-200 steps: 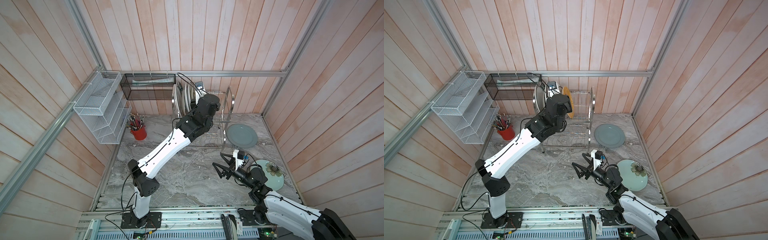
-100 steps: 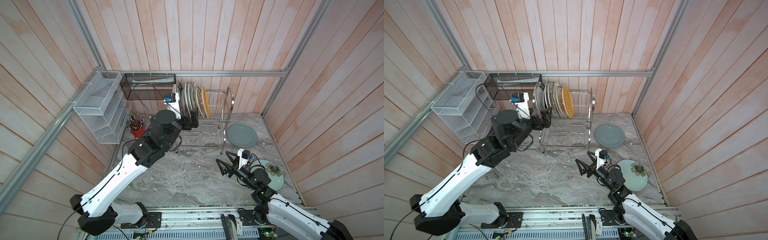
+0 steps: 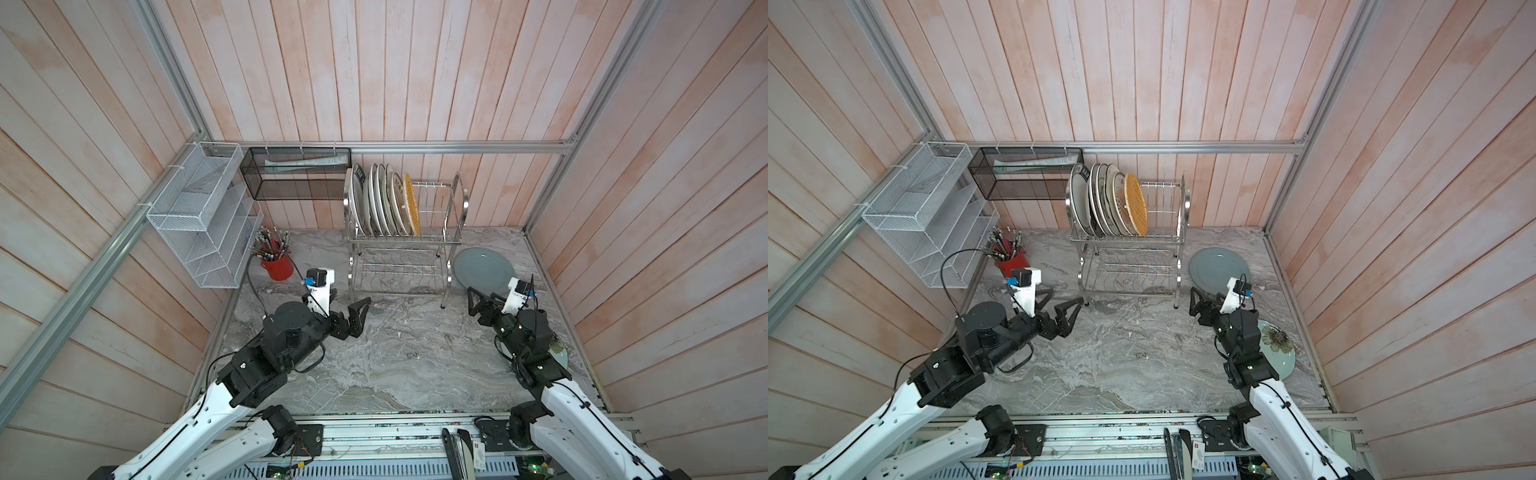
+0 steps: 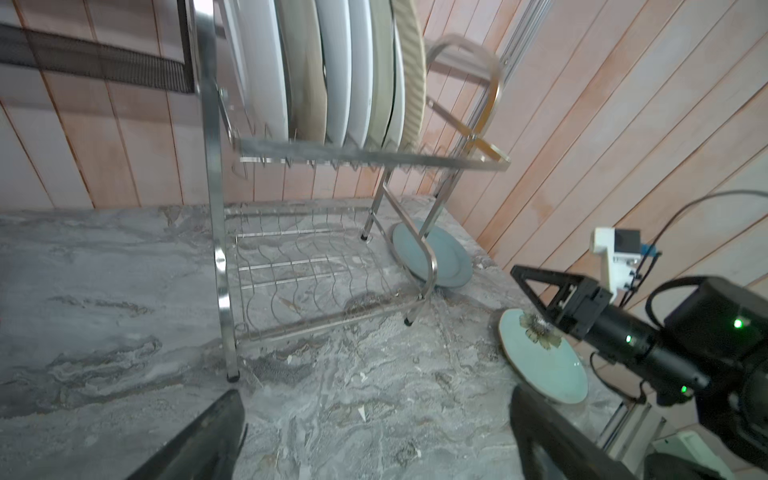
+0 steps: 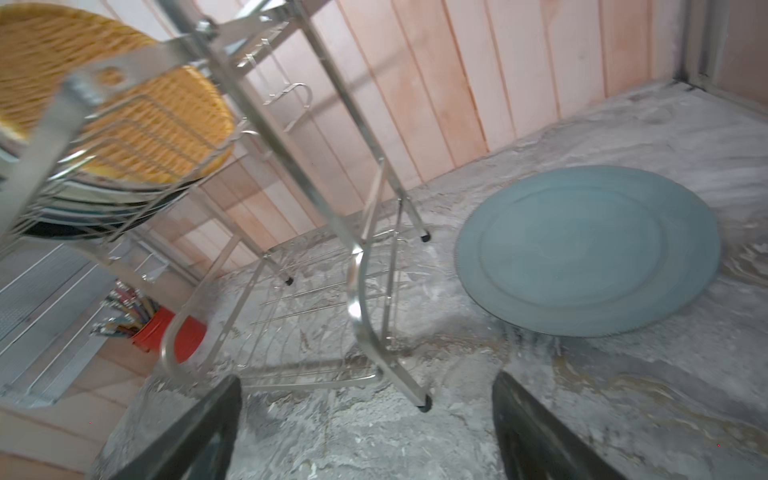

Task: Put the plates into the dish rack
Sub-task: 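Open the left gripper and withdraw it from the rack toward the robot, then move the right gripper to the teal plate's rim and close on it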

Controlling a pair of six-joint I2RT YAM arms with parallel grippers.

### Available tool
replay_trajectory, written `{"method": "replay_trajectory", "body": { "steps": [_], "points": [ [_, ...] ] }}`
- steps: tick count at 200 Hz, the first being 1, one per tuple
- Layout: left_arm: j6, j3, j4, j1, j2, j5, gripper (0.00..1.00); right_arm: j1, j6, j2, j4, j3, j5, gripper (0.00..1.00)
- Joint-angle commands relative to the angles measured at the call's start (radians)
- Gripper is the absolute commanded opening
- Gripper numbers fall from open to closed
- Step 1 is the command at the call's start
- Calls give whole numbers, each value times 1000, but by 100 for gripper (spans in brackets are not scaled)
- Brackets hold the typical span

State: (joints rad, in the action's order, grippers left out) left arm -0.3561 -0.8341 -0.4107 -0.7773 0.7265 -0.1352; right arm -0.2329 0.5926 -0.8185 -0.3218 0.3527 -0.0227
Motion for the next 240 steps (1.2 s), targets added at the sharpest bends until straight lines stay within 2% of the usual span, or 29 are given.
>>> {"method": "replay_trajectory", "body": {
  "steps": [1, 11, 28, 41, 51, 90, 122, 240],
  "points": [
    [7, 67, 5, 6, -18, 72, 100, 68, 57, -145, -39, 45, -90, 79],
    [12, 84, -3, 7, -15, 74, 100, 84, 63, -219, -76, 65, -105, 63],
    [17, 82, -26, 9, -8, 78, 100, 94, 81, -341, -98, 123, -91, 45],
    [23, 78, -33, 7, -12, 84, 100, 95, 82, -425, -93, 179, -118, 32],
    [26, 79, -33, 8, -18, 88, 100, 93, 68, -481, -96, 218, -158, 26],
    [30, 81, -40, 7, -35, 105, 100, 62, 83, -659, -168, 296, -190, 25],
    [34, 86, -53, 7, -51, 103, 100, 29, 61, -757, -143, 375, -218, 23],
    [30, 95, -61, 9, -51, 86, 100, -167, 162, -773, -239, 310, -192, 23]
  ]
}}
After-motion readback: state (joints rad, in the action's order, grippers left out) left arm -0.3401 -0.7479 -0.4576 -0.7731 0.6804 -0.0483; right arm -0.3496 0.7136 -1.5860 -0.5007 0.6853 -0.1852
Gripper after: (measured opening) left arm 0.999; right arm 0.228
